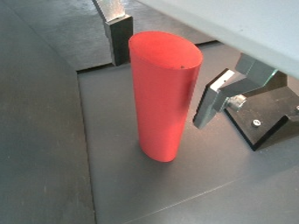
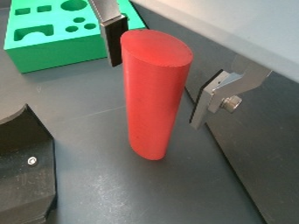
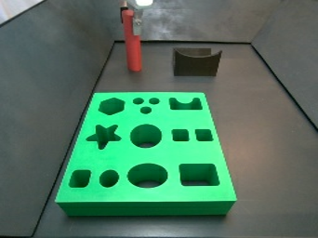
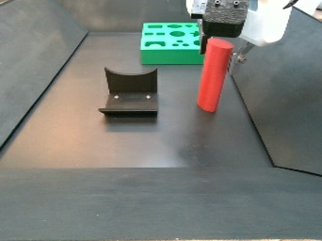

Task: Pick up the oval object. Move up. Move to above the board. Insert the oval object.
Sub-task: Pick up the oval object.

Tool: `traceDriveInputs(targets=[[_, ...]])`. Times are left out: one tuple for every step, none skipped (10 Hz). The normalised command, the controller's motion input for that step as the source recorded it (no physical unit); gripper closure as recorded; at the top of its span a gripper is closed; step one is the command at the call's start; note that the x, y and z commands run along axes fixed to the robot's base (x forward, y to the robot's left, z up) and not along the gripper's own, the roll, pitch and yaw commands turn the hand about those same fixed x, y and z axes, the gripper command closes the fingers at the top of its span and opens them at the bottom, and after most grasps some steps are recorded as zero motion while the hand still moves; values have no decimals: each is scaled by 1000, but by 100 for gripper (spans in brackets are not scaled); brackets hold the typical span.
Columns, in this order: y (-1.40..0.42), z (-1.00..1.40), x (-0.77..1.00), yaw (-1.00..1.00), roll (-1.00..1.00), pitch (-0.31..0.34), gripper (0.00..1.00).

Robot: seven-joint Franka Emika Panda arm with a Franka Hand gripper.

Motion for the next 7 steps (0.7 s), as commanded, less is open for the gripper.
traceDriveInputs(targets=[[86, -154, 129, 243, -109, -94, 0], [14, -14, 0, 26, -50, -43, 0], [0, 0, 0, 94, 0, 0, 0], [0, 0, 43, 0, 0, 0, 0], [-3, -117, 0, 180, 27, -26, 0], [0, -131, 0, 449, 0, -59, 0], [0, -40, 0, 429, 0, -67, 0]])
